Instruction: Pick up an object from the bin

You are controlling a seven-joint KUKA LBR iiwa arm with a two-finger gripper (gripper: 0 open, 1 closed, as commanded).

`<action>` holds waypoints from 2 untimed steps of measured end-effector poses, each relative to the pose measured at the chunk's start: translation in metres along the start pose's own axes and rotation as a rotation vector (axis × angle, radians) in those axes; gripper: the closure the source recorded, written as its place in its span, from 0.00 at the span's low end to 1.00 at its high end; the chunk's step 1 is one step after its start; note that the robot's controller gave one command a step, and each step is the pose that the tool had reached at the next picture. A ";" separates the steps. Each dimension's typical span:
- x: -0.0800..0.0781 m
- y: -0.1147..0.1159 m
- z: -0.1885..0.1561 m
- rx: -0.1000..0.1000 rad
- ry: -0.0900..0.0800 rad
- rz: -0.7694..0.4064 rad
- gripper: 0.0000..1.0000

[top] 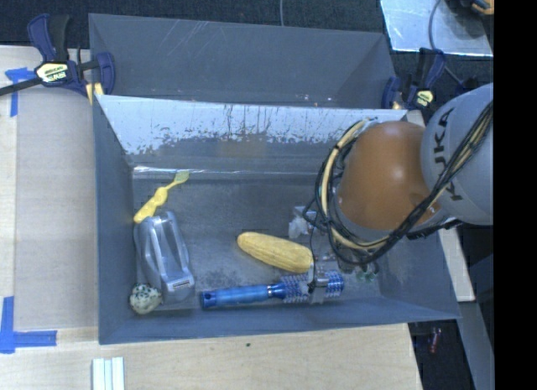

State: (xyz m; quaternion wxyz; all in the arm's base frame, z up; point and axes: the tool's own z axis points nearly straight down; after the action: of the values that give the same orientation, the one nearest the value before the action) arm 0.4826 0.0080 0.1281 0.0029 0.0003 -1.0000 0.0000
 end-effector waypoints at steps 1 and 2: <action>-0.002 0.000 -0.004 0.000 -0.008 0.001 0.00; -0.005 0.012 0.034 -0.001 -0.010 0.096 0.00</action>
Offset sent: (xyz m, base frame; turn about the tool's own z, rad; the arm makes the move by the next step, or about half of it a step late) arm 0.0047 0.0206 -0.0581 0.1488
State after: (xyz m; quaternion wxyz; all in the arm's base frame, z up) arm 0.4876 0.0205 0.0938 -0.0022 -0.0478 -0.9989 -0.0002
